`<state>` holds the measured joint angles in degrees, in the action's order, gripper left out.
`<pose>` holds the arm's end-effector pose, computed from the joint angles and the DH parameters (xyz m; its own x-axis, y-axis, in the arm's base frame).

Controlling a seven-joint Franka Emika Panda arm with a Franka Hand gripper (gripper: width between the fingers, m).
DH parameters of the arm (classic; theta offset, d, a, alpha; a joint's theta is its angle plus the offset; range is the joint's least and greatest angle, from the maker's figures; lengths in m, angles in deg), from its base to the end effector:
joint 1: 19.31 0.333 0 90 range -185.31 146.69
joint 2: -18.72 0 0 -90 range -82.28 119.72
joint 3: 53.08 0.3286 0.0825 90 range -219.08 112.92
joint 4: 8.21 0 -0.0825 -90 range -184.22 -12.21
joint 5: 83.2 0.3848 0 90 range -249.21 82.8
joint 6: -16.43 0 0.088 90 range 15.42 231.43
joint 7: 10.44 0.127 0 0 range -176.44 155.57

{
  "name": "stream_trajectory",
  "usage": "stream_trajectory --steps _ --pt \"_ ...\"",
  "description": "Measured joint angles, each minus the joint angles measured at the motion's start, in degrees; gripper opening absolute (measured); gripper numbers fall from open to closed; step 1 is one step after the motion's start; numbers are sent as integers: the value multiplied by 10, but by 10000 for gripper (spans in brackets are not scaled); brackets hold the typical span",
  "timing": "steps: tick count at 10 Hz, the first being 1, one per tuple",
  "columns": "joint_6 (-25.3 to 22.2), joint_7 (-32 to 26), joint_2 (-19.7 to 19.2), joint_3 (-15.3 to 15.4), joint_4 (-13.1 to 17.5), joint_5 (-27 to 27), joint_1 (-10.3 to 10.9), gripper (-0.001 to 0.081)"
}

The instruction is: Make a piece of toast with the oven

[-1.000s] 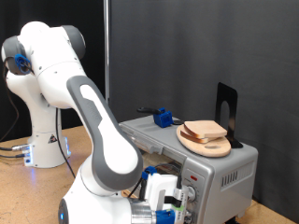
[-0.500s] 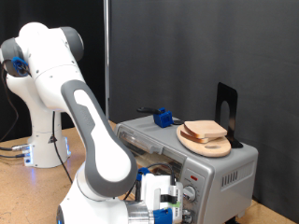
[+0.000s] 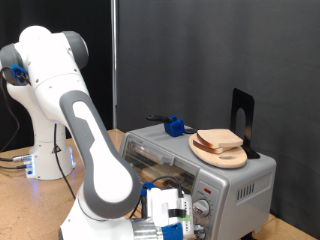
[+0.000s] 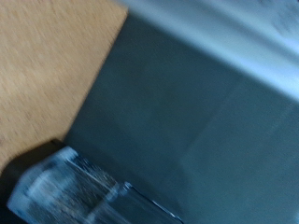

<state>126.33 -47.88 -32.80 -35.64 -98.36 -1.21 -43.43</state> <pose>0.6975 -0.0248 0.1578 0.9125 -0.3540 -0.2049 -0.2331 -0.0384 -0.9717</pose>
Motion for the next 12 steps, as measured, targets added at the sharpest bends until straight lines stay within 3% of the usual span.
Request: stream_trajectory --steps 3,4,8,12 --pt "-15 1 -1 0 23 3 -5 89" --pt "-11 24 0 -2 27 -3 -3 89" --pt "23 224 5 -34 42 -70 21 68" --pt "27 247 7 -35 46 -72 17 65"
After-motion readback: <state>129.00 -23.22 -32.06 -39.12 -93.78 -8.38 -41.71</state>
